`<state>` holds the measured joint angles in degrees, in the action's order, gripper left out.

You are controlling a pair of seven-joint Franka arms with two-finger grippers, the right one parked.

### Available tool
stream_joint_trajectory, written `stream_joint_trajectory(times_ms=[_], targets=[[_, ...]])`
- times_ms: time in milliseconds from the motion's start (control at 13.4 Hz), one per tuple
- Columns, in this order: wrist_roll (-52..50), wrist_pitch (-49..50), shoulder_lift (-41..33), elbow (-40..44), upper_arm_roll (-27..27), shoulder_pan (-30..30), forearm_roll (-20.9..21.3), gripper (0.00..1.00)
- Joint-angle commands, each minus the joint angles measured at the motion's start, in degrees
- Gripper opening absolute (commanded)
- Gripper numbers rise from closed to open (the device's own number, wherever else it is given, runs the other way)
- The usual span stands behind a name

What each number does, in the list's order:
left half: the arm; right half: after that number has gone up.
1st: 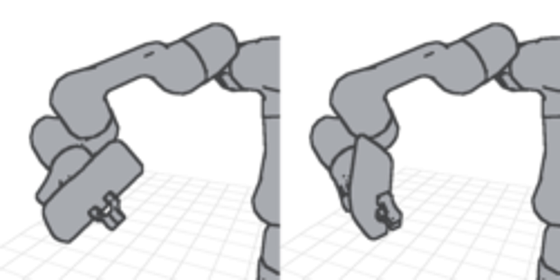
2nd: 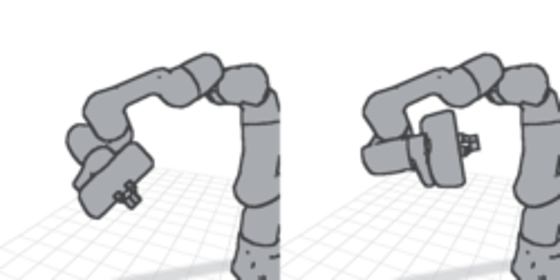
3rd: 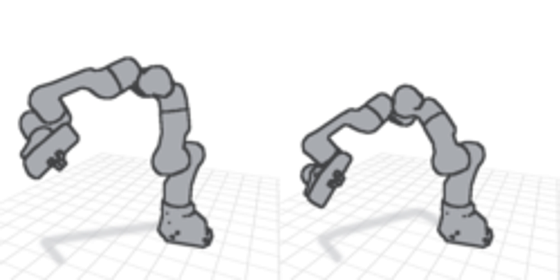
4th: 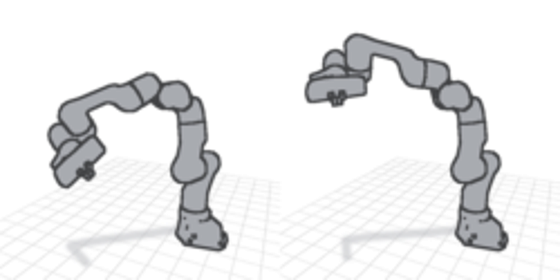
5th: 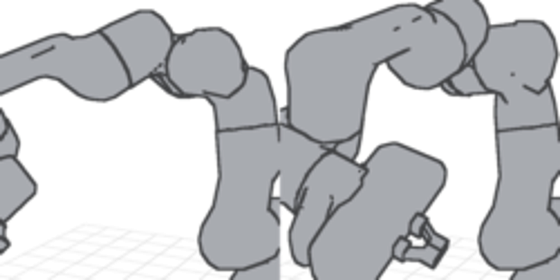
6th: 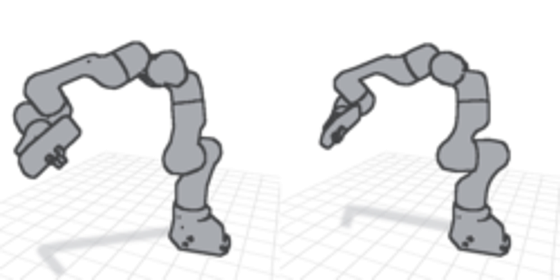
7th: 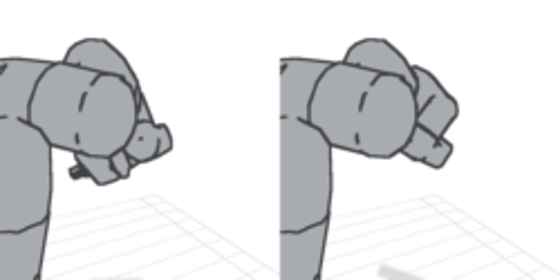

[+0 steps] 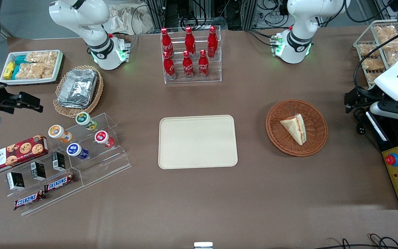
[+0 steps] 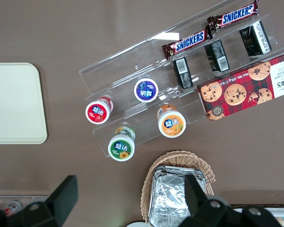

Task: Place sandwich from basket to tray
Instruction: 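Lower the open left gripper onto the sandwich in the wicker basket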

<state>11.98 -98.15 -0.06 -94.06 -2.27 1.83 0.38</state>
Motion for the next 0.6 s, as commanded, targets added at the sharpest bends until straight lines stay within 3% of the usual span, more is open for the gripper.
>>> stream_joint_trajectory(times_ms=[0,372,521], targets=[[-4.39,1.73,0.94,2.13,-0.01,0.54,0.68,1.0],[-20.55,3.31,0.86,0.47,-2.38,1.07,0.24,1.0],[-26.54,2.96,-0.89,-4.43,-3.87,1.07,0.32,1.0]])
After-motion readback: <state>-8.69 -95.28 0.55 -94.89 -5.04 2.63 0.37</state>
